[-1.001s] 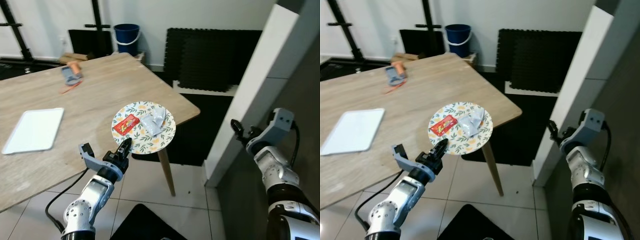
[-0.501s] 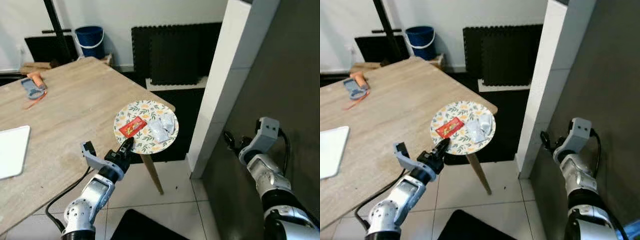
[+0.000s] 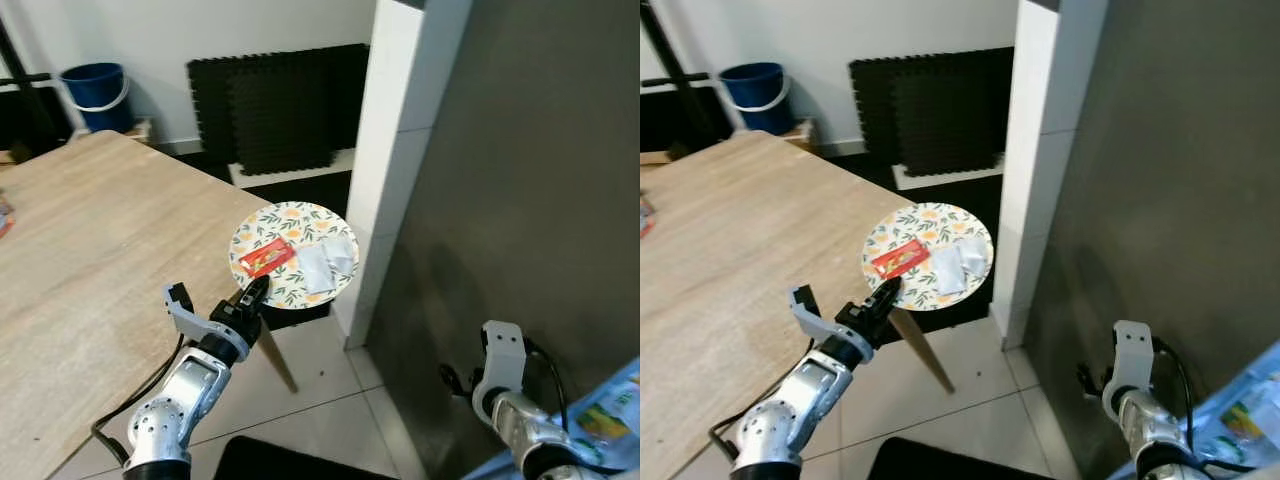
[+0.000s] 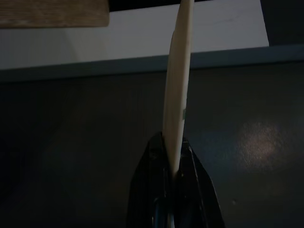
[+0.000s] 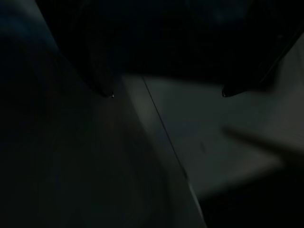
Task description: Restocking fridge
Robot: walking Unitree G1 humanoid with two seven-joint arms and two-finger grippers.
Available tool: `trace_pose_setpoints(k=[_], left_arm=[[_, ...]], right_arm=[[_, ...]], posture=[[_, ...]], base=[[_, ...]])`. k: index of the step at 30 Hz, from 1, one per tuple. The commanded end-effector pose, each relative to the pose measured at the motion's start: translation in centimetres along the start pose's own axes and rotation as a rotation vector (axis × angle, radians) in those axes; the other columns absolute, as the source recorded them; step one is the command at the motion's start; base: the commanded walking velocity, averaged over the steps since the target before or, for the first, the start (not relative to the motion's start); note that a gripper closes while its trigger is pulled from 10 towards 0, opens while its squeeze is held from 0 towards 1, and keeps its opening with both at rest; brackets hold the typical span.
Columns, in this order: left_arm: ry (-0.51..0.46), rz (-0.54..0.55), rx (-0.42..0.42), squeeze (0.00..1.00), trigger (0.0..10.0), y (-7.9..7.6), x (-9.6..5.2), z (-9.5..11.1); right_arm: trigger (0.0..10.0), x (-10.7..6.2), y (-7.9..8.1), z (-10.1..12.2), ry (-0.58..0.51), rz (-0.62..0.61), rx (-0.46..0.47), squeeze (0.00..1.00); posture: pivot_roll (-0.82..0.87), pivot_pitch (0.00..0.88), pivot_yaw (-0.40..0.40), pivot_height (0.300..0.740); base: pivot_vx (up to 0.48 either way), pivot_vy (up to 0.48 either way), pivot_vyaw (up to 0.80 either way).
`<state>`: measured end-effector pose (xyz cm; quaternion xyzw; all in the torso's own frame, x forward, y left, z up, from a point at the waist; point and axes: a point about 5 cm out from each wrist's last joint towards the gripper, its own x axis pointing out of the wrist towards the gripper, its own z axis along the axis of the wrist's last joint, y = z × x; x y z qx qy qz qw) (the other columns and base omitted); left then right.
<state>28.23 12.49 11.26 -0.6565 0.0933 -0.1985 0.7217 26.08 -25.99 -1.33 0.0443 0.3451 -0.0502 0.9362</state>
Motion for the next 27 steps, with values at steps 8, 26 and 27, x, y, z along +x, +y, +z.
trace_pose_setpoints(k=[8,26,27], left_arm=[[0.055,0.046,-0.149,0.00,10.0,1.1,-1.8,-3.7],[0.166,0.030,-0.192,0.00,10.0,1.6,-2.9,-4.8],[0.193,0.001,-0.194,0.00,10.0,1.2,-2.8,-5.2]], right_arm=[[10.0,-0.6,-0.6,-3.4,0.110,-0.023,-0.022,0.00],[10.0,-1.4,-1.3,-6.2,0.190,-0.069,-0.070,0.00],[10.0,-1.5,-1.3,-6.4,0.190,-0.073,-0.072,0.00]], posture=[[-0.04,0.115,0.028,0.740],[-0.04,0.120,0.024,0.740],[-0.04,0.116,0.017,0.740]], base=[[0.000,0.000,0.00],[0.000,0.000,0.00],[0.000,0.000,0.00]])
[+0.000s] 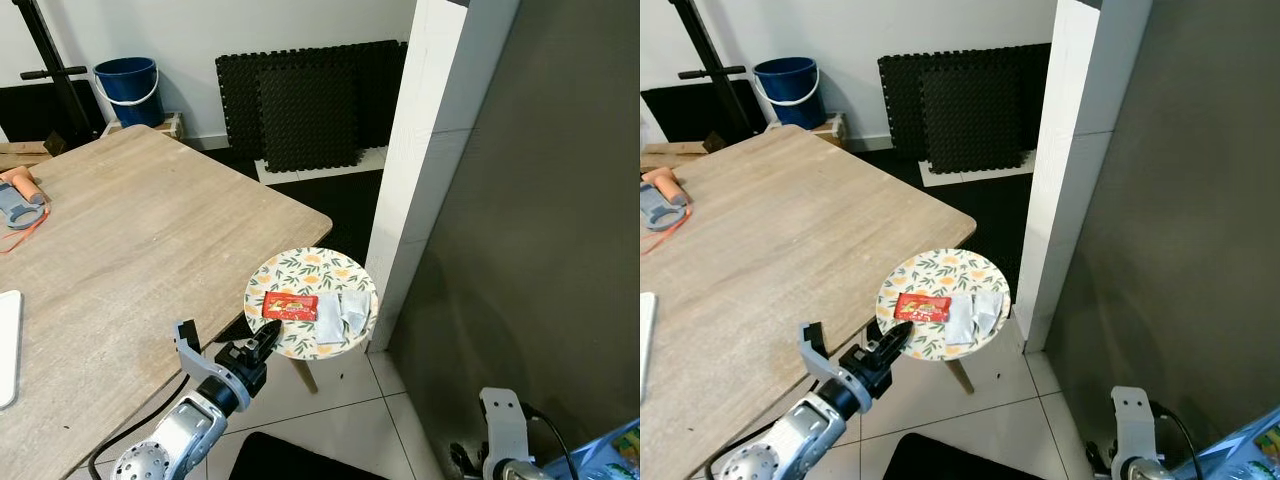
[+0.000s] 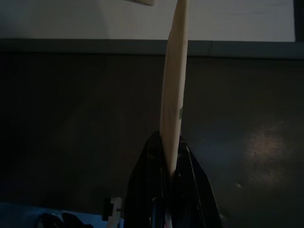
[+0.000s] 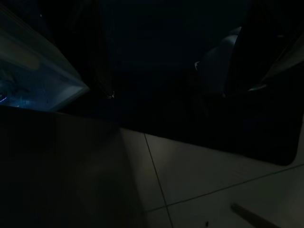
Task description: Restocking fridge
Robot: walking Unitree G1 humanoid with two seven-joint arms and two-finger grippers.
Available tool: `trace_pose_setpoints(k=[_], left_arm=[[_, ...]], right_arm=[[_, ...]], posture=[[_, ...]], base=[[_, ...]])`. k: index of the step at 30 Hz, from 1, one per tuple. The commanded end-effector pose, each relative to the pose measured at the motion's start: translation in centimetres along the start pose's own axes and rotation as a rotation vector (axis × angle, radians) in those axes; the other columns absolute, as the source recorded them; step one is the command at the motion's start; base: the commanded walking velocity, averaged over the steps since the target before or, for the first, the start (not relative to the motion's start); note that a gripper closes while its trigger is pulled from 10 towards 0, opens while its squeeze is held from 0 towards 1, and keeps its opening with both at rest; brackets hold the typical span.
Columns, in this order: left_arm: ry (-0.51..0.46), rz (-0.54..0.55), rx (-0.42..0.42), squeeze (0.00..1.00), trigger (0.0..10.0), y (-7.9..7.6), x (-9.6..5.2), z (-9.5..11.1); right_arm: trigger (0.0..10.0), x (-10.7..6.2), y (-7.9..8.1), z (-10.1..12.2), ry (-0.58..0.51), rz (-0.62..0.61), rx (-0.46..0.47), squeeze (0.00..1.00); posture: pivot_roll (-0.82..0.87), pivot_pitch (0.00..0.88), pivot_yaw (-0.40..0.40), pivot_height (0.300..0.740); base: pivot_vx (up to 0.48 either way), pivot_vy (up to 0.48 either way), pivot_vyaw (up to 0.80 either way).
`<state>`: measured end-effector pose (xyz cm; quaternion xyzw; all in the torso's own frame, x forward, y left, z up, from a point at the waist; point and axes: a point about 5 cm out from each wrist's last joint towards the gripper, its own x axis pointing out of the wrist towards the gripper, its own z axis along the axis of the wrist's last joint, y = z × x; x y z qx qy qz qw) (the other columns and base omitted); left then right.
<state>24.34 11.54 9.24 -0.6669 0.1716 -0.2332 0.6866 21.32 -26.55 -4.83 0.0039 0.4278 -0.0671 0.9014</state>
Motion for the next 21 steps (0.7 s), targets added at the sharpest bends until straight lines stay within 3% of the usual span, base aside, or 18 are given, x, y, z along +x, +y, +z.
trace_pose_setpoints(k=[1,8,21], left_arm=[[0.050,-0.057,-0.103,0.00,10.0,-0.07,1.06,-2.54],[0.080,-0.091,-0.099,0.00,10.0,-0.81,1.51,-2.89],[0.091,-0.083,-0.083,0.00,10.0,-0.66,1.31,-2.98]], right_arm=[[10.0,-0.06,0.08,-0.76,0.015,-0.004,0.000,0.00],[10.0,-0.06,0.10,-0.88,0.020,-0.008,-0.013,0.00],[10.0,-0.11,0.40,-1.68,0.042,-0.001,-0.011,0.00]], posture=[[-0.04,0.114,0.017,0.740],[-0.05,0.109,0.017,0.740],[-0.04,0.106,0.017,0.740]], base=[[0.000,0.000,0.00],[0.000,0.000,-0.65],[0.000,0.000,-0.76]])
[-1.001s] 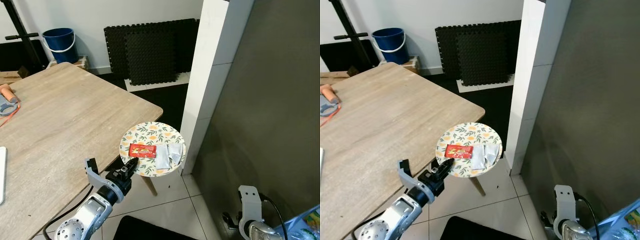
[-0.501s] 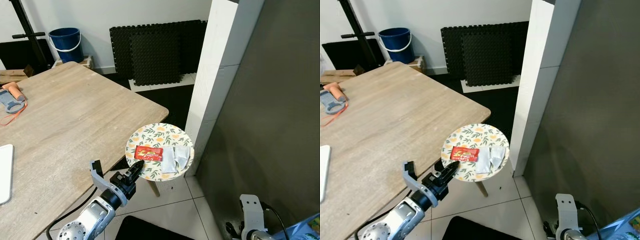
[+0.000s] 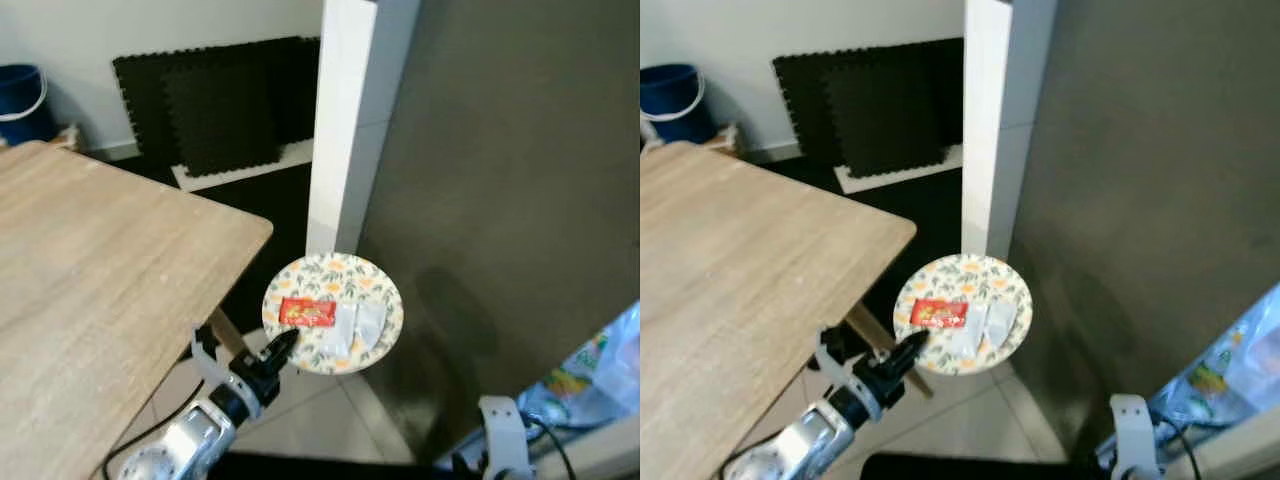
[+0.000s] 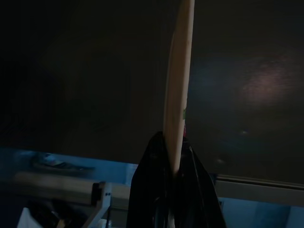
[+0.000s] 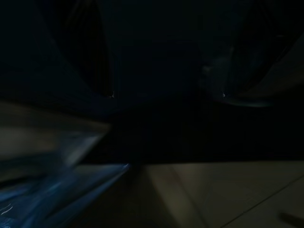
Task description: Restocking fridge
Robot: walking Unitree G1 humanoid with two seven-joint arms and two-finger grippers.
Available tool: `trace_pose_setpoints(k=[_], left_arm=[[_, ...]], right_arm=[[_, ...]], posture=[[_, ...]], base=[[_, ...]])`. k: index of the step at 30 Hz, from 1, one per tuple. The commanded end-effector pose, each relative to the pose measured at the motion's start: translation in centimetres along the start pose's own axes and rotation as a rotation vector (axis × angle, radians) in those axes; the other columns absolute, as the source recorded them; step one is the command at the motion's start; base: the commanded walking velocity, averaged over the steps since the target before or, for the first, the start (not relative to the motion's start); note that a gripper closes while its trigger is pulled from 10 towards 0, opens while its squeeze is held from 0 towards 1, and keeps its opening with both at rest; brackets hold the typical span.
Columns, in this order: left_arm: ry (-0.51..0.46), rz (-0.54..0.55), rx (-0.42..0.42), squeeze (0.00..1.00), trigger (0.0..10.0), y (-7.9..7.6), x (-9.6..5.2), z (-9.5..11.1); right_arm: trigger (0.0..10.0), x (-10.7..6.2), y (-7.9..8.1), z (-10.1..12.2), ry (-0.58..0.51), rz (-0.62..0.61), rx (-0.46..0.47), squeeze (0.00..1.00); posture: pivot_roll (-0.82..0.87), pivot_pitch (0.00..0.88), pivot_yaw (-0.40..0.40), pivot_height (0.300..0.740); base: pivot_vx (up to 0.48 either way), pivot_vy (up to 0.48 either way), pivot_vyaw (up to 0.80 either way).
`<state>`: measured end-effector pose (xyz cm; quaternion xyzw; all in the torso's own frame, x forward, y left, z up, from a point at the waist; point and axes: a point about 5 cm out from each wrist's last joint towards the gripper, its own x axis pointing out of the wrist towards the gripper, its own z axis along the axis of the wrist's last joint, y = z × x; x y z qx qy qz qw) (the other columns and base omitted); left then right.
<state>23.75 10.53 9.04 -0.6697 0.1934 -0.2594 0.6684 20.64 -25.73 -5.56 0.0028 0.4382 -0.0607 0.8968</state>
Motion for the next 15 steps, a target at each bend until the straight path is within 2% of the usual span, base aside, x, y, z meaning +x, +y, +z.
trace_pose_setpoints(k=[1,15], left_arm=[[0.023,-0.067,-0.050,0.00,10.0,-0.71,1.39,-1.74],[0.044,-0.055,-0.022,0.00,10.0,-0.77,1.27,-1.80]], right_arm=[[10.0,-0.13,-0.33,-0.65,0.020,-0.010,-0.002,0.00],[10.0,-0.09,-0.10,-0.66,0.015,-0.005,0.007,0.00]], posture=[[-0.05,0.107,0.019,0.740],[-0.04,0.110,0.023,0.740]], base=[[0.000,0.000,-0.76],[0.000,0.000,-0.76]])
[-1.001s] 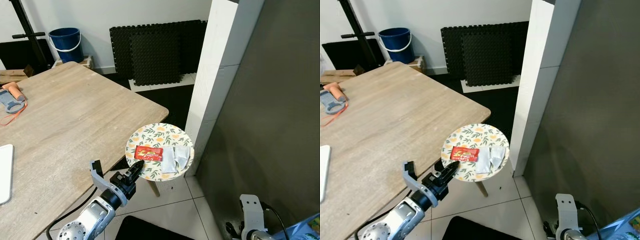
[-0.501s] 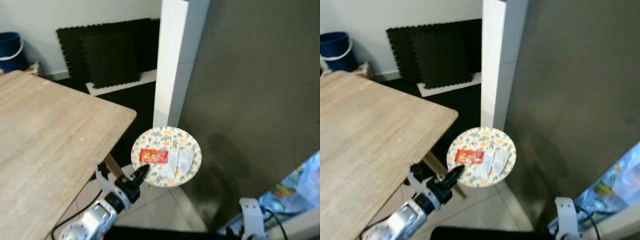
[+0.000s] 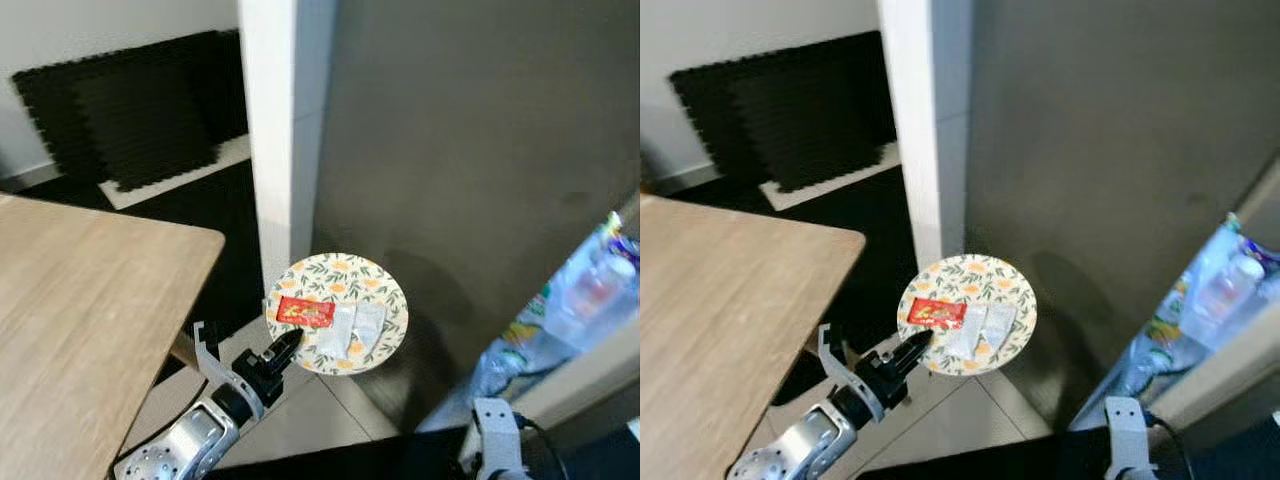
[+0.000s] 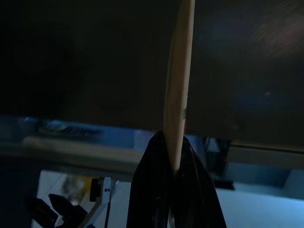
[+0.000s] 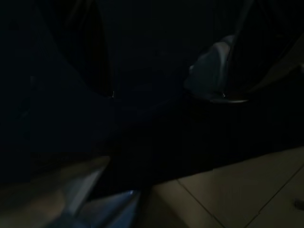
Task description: Restocking fridge
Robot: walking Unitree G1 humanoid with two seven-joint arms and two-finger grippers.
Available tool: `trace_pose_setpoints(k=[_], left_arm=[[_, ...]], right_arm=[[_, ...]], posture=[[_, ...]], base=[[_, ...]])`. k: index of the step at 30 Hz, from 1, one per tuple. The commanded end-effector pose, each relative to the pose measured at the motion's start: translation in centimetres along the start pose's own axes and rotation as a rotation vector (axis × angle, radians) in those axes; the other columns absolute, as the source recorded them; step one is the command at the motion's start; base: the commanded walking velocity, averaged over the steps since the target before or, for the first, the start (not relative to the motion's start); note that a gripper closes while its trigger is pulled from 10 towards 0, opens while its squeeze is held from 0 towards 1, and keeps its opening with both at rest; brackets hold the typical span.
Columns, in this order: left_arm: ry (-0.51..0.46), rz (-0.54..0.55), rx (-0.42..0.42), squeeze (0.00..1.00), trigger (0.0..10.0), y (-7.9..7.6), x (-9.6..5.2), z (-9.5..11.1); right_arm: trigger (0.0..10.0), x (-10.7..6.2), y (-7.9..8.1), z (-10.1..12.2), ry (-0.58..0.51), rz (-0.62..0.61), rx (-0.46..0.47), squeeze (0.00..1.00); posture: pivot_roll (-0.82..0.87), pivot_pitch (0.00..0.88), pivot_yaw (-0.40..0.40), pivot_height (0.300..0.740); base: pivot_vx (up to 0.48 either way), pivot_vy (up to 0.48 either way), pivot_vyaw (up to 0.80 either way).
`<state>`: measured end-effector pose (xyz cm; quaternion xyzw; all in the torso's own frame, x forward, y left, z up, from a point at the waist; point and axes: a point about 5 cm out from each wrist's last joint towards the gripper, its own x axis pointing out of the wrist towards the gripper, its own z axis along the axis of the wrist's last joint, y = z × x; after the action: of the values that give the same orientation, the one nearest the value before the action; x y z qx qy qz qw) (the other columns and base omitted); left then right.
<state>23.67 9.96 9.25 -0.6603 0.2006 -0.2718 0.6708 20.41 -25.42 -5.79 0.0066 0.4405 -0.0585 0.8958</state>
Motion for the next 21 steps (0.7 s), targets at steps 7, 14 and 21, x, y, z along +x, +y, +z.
trace_pose_setpoints(k=[7,14,21], left_arm=[[0.022,-0.049,-0.027,0.00,10.0,-0.58,1.02,-1.34],[0.027,-0.042,-0.014,0.00,10.0,-0.54,1.00,-1.25],[0.034,-0.032,0.005,0.00,10.0,-0.42,0.87,-1.17]], right_arm=[[10.0,-0.07,-0.17,-0.36,0.010,-0.008,0.004,0.00],[10.0,-0.06,0.05,-0.65,0.017,-0.004,0.005,0.00],[10.0,-0.05,0.12,-0.64,0.016,-0.002,0.006,0.00]], posture=[[-0.04,0.110,0.024,0.740],[-0.04,0.106,0.029,0.740],[-0.04,0.105,0.030,0.740]], base=[[0.000,0.000,-0.76],[0.000,0.000,-0.76],[0.000,0.000,-0.76]])
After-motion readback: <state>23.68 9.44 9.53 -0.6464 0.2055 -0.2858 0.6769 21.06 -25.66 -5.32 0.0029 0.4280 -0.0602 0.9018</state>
